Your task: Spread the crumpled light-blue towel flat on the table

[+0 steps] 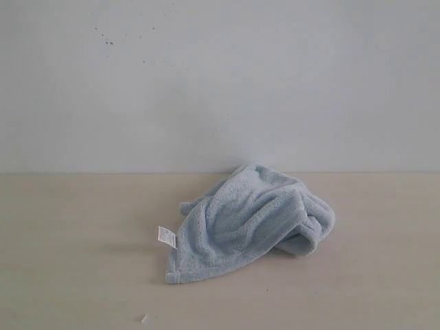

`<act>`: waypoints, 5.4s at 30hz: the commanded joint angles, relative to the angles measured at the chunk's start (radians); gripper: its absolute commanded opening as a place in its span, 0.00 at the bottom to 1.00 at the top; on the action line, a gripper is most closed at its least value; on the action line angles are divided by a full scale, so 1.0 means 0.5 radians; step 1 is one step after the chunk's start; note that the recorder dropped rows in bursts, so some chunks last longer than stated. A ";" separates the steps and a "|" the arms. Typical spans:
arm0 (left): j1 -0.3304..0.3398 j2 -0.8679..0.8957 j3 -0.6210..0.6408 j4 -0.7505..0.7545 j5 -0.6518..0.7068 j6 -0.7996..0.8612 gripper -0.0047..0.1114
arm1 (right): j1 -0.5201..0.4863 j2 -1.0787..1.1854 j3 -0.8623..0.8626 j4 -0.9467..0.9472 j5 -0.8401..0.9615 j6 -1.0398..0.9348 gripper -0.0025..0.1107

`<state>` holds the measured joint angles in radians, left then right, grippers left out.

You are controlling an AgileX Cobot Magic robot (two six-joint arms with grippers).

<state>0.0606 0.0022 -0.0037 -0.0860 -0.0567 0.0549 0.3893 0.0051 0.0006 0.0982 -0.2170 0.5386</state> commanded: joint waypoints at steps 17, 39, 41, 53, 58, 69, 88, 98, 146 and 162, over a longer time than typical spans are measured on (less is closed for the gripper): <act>-0.004 -0.004 0.007 -0.004 0.008 0.009 0.07 | -0.003 3.013 -1.937 -0.327 1.157 -1.436 0.45; -0.004 -0.004 0.007 -0.004 0.008 0.009 0.07 | -0.139 4.111 -2.319 -0.367 0.537 -1.455 0.40; -0.004 -0.004 0.007 -0.004 0.008 0.009 0.07 | -0.139 4.103 -2.319 -0.367 0.474 -1.437 0.22; -0.004 -0.004 0.007 -0.004 0.008 0.009 0.07 | -0.162 3.561 -2.158 -0.501 0.861 -1.151 0.02; -0.004 -0.004 0.007 -0.004 0.008 0.009 0.07 | -0.157 3.021 -1.993 -0.501 1.020 -1.233 0.02; -0.004 -0.004 0.007 -0.004 0.008 0.009 0.07 | -0.030 2.130 -2.001 -0.411 1.696 -2.061 0.02; -0.004 -0.004 0.007 -0.004 0.008 0.009 0.07 | 0.220 1.800 -2.001 -0.636 1.820 -1.919 0.02; -0.004 -0.004 0.007 -0.004 0.008 0.009 0.07 | 0.220 2.480 -2.001 -0.599 1.669 -1.938 0.02; -0.004 -0.004 0.007 -0.004 0.008 0.009 0.07 | 0.216 1.972 -1.079 -0.449 2.084 -1.519 0.44; -0.004 -0.004 0.007 -0.004 0.008 0.009 0.07 | 0.216 2.576 -1.048 -0.731 1.777 -1.329 0.44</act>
<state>0.0606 0.0022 -0.0037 -0.0860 -0.0567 0.0549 0.4986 1.2656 -0.5278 -0.2260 0.6880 -0.1567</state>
